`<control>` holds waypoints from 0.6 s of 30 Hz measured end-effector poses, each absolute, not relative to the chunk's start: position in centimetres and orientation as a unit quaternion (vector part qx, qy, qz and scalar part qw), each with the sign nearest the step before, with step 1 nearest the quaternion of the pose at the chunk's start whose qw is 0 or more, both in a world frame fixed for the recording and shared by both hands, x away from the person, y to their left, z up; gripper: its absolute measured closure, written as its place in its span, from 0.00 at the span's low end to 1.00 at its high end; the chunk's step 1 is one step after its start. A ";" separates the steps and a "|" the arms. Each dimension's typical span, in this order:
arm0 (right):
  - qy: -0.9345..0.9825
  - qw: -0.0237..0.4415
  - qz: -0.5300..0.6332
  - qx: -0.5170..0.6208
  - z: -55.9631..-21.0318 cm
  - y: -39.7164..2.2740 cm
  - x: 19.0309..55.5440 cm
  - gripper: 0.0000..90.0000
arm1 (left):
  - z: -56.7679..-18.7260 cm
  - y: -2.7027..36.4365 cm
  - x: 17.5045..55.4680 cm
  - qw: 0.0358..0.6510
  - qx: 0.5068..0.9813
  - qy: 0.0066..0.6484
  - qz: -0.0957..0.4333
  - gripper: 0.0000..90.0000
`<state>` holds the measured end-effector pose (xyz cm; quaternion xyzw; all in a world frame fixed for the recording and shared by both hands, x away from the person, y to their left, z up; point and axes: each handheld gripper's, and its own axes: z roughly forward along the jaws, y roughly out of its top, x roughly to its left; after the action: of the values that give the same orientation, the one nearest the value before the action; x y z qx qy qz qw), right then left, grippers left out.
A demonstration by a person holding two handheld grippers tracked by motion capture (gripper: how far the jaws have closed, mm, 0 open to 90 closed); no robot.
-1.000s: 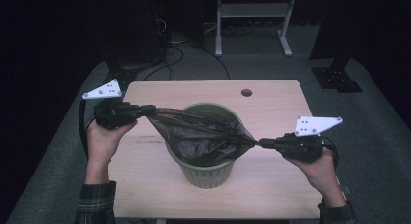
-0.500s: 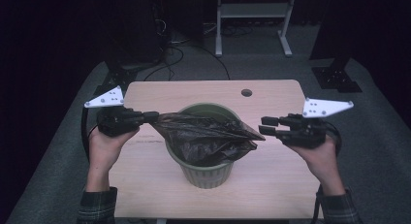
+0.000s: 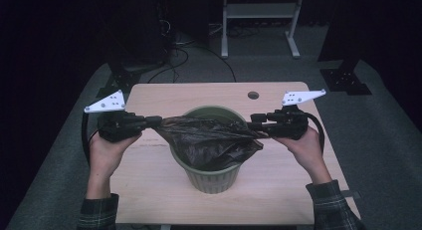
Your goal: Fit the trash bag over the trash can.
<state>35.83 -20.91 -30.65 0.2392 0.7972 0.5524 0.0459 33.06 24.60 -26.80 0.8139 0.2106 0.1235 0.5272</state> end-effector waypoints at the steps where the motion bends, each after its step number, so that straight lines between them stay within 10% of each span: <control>1: 0.798 0.042 0.551 0.240 -30.7 -20.9 35.8 0.69 | -26.8 24.6 33.0 0.527 0.814 0.210 0.124 1.00; 4: 0.813 0.043 0.534 0.230 -30.9 -20.6 35.5 1.00 | -26.8 24.5 32.9 0.528 0.814 0.209 0.124 1.00; 18: 0.797 0.119 0.541 0.241 -30.5 -25.5 31.0 1.00 | -27.8 26.8 32.1 0.524 0.805 0.240 0.140 1.00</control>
<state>31.05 -25.51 -30.54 0.2414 0.7966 0.5413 0.1192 32.13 26.76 -27.82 0.8050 0.2405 0.1397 0.5241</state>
